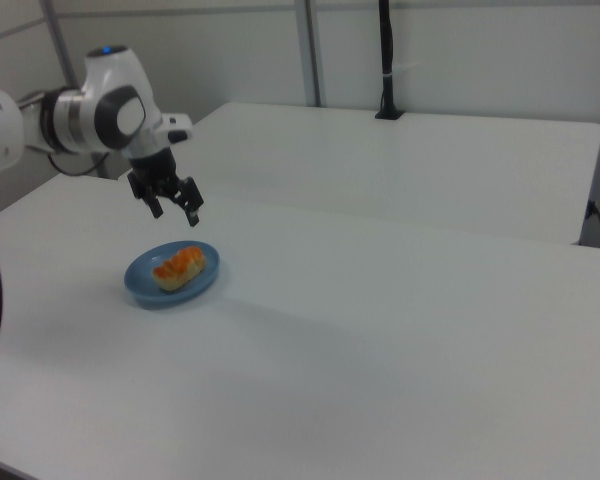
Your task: Put the bread on a plate
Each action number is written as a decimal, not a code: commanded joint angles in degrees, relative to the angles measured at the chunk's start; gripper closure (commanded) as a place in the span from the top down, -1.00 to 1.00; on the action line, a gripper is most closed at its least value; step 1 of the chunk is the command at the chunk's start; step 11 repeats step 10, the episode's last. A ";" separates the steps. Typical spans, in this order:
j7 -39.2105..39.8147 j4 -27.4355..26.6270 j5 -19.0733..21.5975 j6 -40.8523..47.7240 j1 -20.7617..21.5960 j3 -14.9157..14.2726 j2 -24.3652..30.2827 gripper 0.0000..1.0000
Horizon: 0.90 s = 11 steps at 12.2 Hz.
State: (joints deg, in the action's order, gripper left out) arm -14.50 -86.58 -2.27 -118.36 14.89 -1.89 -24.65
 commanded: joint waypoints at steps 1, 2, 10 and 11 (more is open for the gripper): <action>6.03 -7.81 -0.46 9.95 -5.99 -0.05 15.29 1.00; 7.89 -7.73 -0.37 14.95 -8.01 -0.22 18.20 1.00; 8.96 -7.64 0.24 19.31 -12.95 -1.01 22.45 1.00; 8.96 -7.64 0.24 19.31 -12.95 -1.01 22.45 1.00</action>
